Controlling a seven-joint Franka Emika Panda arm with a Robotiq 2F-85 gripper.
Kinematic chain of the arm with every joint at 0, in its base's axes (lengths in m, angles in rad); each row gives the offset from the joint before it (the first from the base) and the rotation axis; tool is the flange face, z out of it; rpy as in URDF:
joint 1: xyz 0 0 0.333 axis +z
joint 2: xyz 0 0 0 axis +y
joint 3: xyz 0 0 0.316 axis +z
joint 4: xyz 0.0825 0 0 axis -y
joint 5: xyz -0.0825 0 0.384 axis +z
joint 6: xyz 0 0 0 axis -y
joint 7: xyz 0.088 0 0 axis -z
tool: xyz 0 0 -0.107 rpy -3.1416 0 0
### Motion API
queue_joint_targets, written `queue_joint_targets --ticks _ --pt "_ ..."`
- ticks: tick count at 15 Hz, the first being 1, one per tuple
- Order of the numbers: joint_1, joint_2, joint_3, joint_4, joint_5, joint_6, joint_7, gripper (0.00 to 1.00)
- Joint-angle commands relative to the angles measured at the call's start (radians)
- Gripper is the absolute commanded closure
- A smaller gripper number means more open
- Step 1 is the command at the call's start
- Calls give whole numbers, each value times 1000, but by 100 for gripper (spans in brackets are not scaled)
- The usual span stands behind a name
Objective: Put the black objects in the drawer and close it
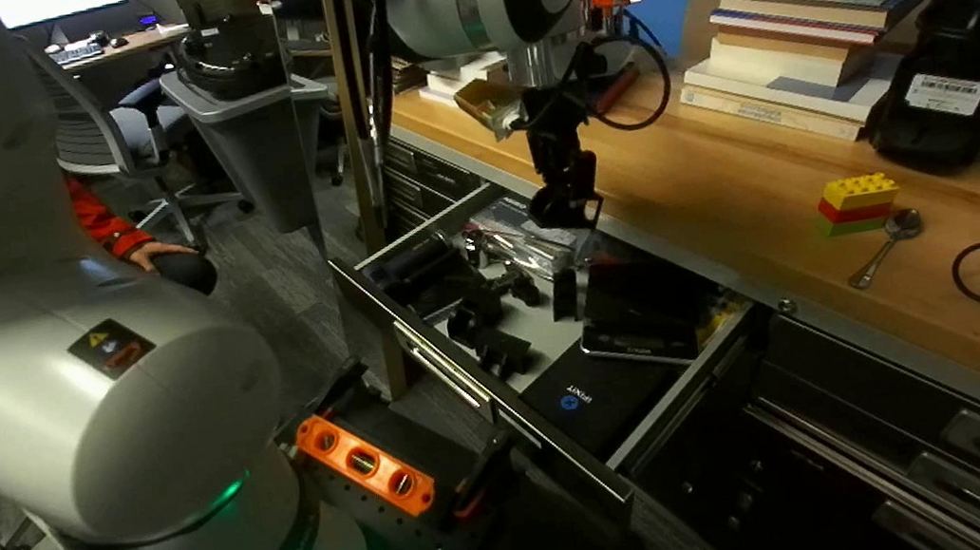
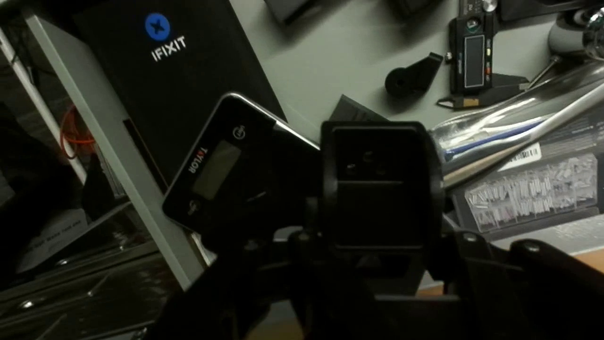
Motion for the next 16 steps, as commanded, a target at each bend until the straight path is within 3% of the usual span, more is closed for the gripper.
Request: queue_joint_targets --ticks 1,6,16 --pt "-42 -32 32 -79 -29 47 76 75" --pt "-55 29 28 -124 -92 121 219 75" --pt "-54 168 18 -161 4 261 189 75"
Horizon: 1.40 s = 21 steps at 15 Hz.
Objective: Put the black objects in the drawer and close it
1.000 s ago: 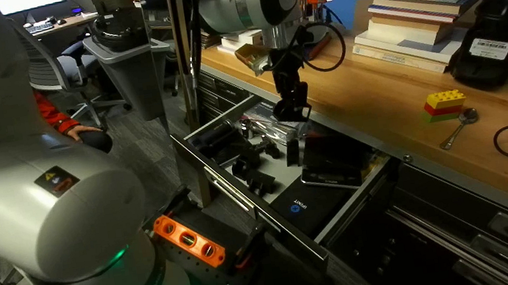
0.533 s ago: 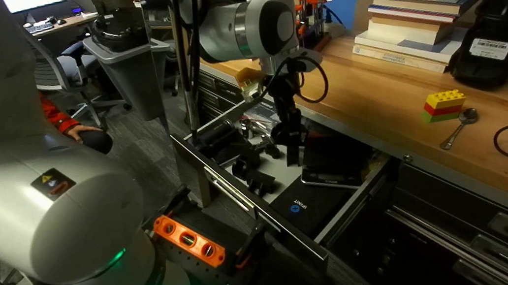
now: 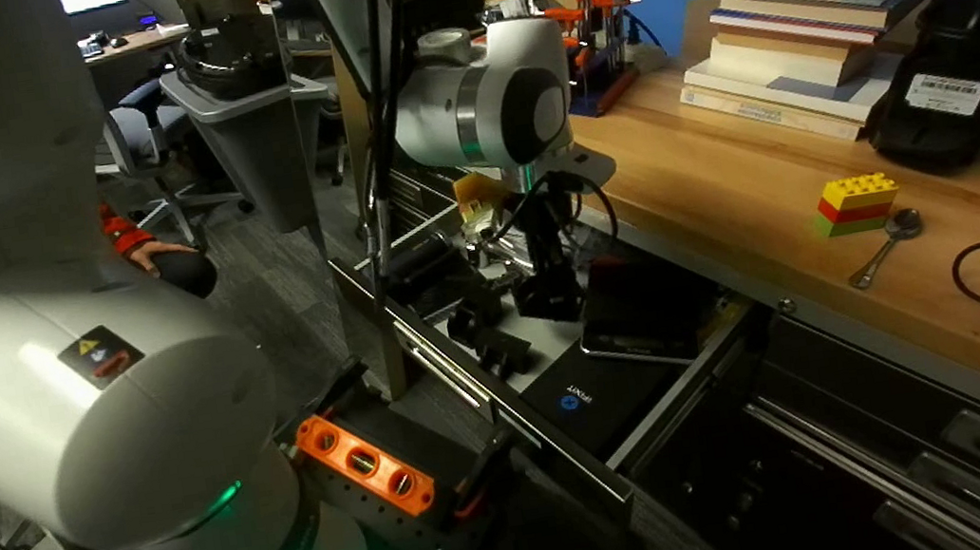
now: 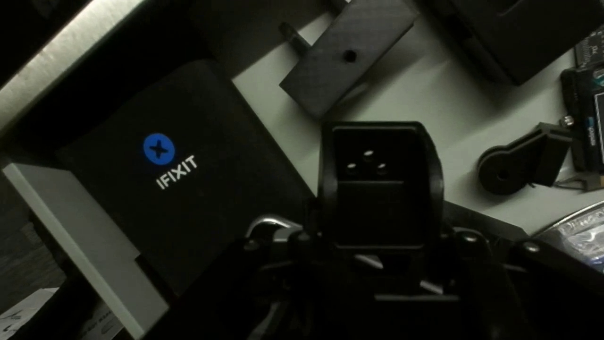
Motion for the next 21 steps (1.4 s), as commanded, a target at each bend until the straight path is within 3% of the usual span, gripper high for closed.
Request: queue_joint_targets --ticks 1,10,21 --pt "-8 35 4 -10 50 61 -27 75" --pt "-10 146 11 10 206 174 -152 75" --pt "3 181 4 22 335 286 -270 75"
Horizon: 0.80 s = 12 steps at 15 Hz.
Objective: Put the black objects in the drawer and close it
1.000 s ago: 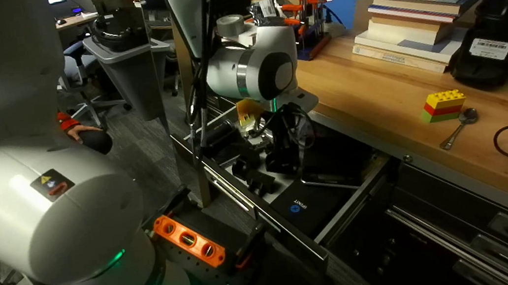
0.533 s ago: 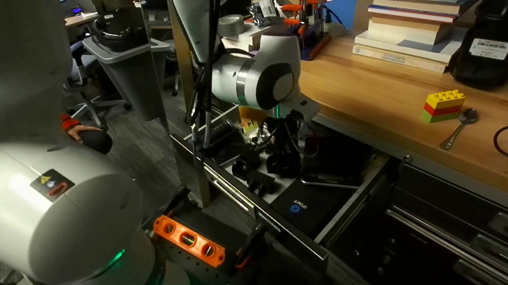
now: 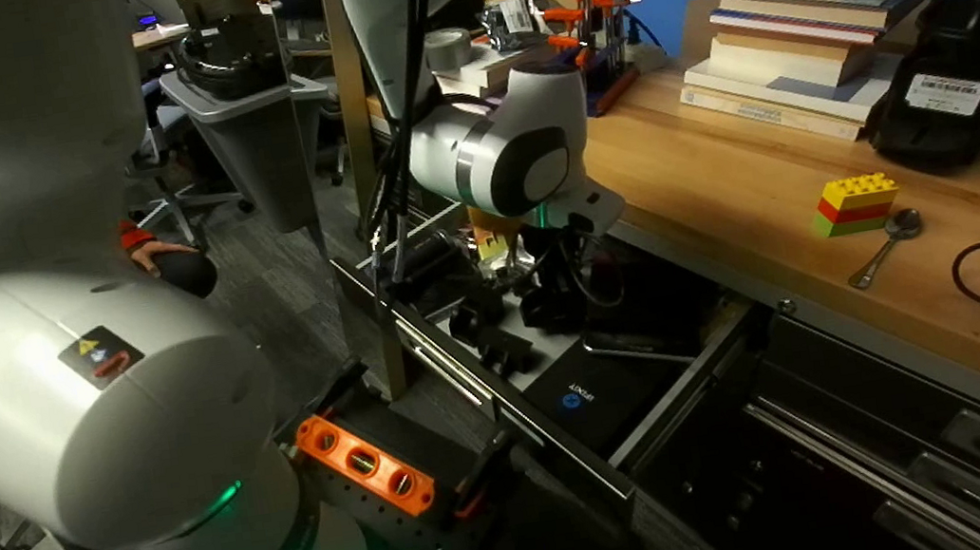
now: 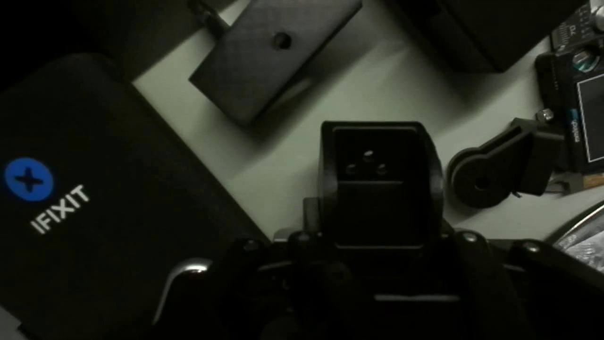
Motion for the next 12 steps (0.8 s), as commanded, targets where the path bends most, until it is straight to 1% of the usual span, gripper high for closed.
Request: queue_joint_targets --ticks 1,2,3,4,6,7,9,12 --pt "6 31 -1 5 46 53 -33 74" --pt "5 27 -1 2 53 54 -33 25" --pt "7 25 -3 0 56 58 -31 25" --pt "13 24 -8 -1 56 54 -26 20" --pt "28 22 -22 -3 45 50 -16 4" --pt "33 23 -27 -3 42 47 -13 0" --pt "63 2 -50 -6 27 25 10 0" --pt "157 -51 -124 -20 -24 0 89 0"
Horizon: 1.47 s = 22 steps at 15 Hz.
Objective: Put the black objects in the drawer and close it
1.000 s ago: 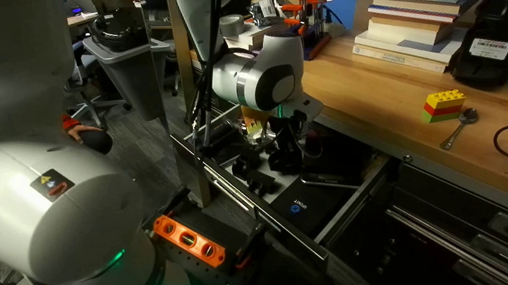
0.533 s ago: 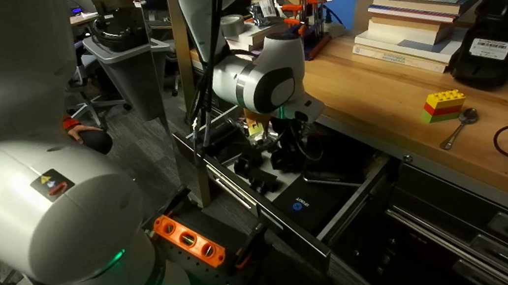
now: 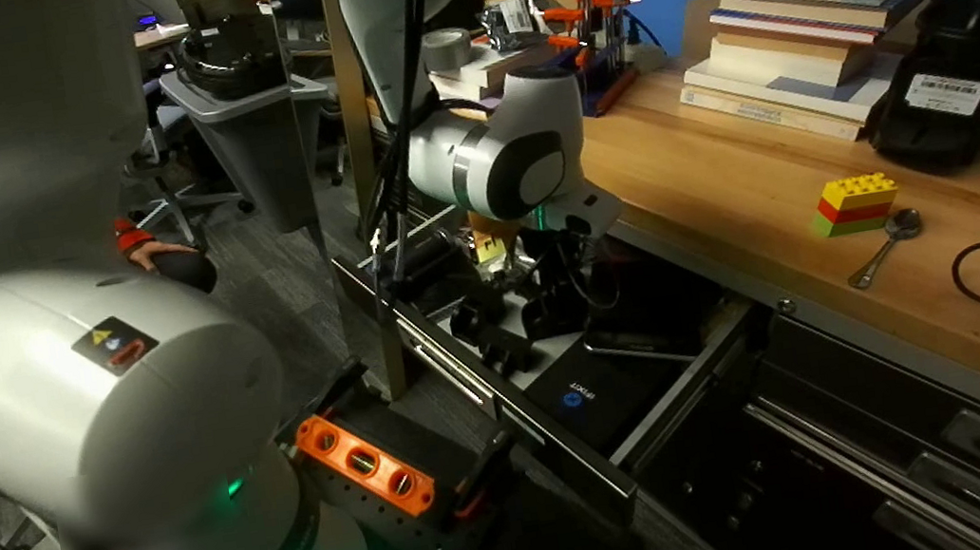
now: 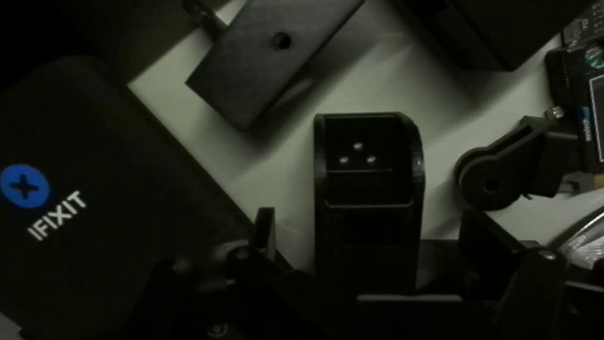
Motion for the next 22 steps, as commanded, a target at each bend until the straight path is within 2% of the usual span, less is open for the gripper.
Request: queue_joint_targets --ticks 1,4,5,7,8,10,11,15,18,22 --pt "126 -80 -99 -22 -65 -32 115 0" --pt "242 -130 -204 -28 -195 -130 343 0" --pt "320 -145 -275 -34 -217 -170 419 0" --pt "409 -177 -350 -48 -272 -249 574 0" --pt "448 -194 -378 -57 -296 -291 651 0" --pt "479 -236 -378 -80 -329 -365 774 0" --pt "345 -267 -237 -88 -378 -403 848 0" --pt "201 -307 -45 -150 -306 -452 910 0" --pt "111 -307 47 -196 -233 -418 893 0" --pt "35 -280 113 -230 -121 -358 841 0"
